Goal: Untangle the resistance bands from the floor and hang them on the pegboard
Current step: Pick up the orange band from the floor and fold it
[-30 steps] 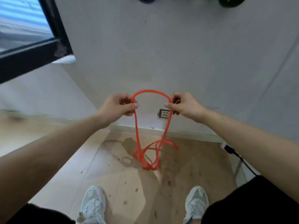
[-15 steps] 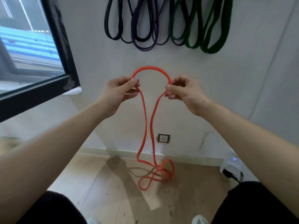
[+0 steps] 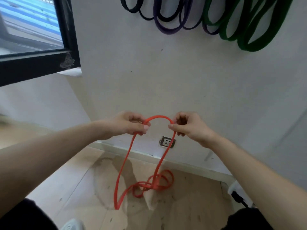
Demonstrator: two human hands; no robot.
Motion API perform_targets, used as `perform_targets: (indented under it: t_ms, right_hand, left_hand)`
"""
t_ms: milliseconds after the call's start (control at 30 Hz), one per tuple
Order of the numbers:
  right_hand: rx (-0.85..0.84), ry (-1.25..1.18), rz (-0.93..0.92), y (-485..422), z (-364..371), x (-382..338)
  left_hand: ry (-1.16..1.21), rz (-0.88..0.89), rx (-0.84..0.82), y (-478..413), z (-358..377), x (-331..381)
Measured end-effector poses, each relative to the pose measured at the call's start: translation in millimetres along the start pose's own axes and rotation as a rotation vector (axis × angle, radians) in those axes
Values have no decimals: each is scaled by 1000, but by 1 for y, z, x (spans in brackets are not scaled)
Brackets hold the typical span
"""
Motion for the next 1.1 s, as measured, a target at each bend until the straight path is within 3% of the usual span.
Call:
perform_targets:
  t_ms: [167,300,567,800,1100]
  right_hand:
    - [-87,-36,-70,-11,25,-10]
    - [-59,-1,-81,-12,27,-9]
    - [-55,26,-91,-13,33,-14]
    - [-70,-102,-45,-9,45,-12]
    - [-105,-233,-54,-10,49,-13]
  left_hand:
    - [24,54,61,-4,5,8]
    - [8,94,79,-1,3,12]
    - [-264,237,383,9,-5,25]
    - [-291,173,323,10,-2,23]
    - [113,116,149,22,-5,25]
Point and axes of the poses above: each hand's wrist, its own y-axis away from the middle knuckle, its own z-axis out of the palm, x = y × z, the point moved 4 cm from there along -y, towards the middle knuckle, and after that the axes turned 15 degrees about -z, right-handed, at the moved point
